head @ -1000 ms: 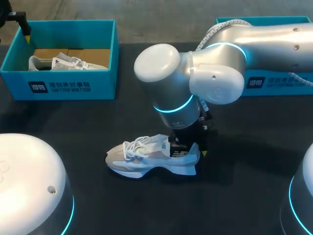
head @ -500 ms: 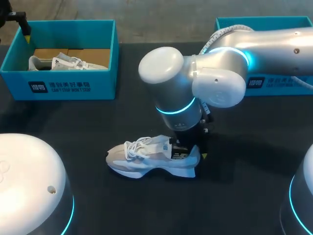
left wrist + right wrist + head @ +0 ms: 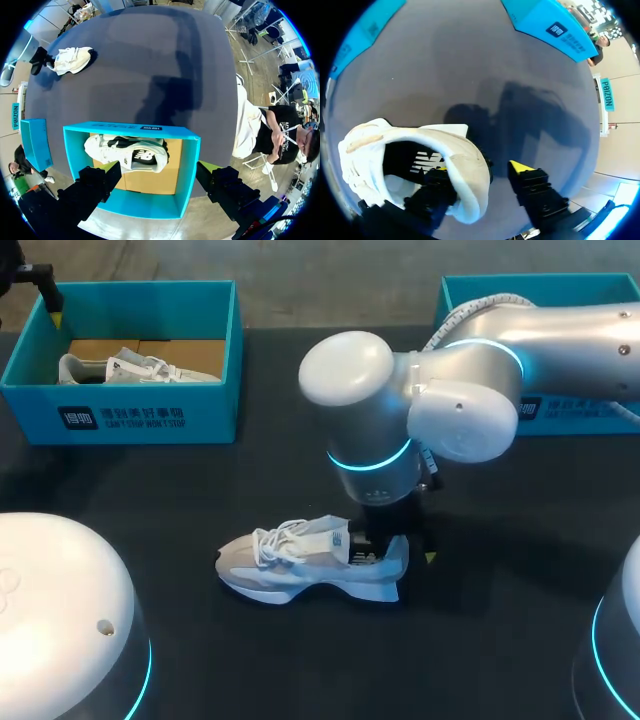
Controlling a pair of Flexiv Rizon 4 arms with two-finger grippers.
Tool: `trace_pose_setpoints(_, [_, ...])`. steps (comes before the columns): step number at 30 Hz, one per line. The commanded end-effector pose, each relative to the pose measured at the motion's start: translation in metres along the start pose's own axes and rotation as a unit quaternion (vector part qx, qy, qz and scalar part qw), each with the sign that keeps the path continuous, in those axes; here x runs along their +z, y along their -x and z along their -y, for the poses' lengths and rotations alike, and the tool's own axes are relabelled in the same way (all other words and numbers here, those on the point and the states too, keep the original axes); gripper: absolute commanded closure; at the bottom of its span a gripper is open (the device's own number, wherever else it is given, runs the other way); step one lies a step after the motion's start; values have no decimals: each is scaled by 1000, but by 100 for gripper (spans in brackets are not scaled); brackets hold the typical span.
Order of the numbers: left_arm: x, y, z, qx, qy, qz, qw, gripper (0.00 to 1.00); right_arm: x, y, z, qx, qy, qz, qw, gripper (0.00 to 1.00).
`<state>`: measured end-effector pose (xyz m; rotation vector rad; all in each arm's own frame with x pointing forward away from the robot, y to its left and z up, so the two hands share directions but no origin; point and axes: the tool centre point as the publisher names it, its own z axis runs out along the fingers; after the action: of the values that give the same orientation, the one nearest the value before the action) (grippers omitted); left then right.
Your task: Take the shoe out of the shoebox, open the shoe tongue, remove and reinsert the insole, then place the shoe into the shoebox
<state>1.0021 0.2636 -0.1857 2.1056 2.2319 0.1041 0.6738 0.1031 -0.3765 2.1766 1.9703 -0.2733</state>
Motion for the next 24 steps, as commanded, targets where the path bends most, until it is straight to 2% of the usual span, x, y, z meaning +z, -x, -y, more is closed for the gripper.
trace_pose_setpoints(1, [-1,0,1,0,1,-2,1000,0,-13,7,6,1,12,-16,1000,0])
trace_pose_setpoints(6, [-1,0,1,0,1,-2,1000,0,-37,14,7,-7,26,-36,999,0])
trace_pose_setpoints(8, [-1,0,1,0,1,-2,1000,0,-48,19,7,-16,37,-59,997,0])
trace_pose_setpoints(13, [-1,0,1,0,1,-2,1000,0,-75,26,6,-86,68,-111,988,0])
trace_pose_setpoints(16, [-1,0,1,0,1,-2,1000,0,-86,26,3,-147,83,-128,977,0])
trace_pose_setpoints(21, [-1,0,1,0,1,-2,1000,0,-100,27,0,-259,110,-173,944,0])
trace_pose_setpoints(24, [-1,0,1,0,1,-2,1000,0,-104,28,-1,-296,116,-191,929,0])
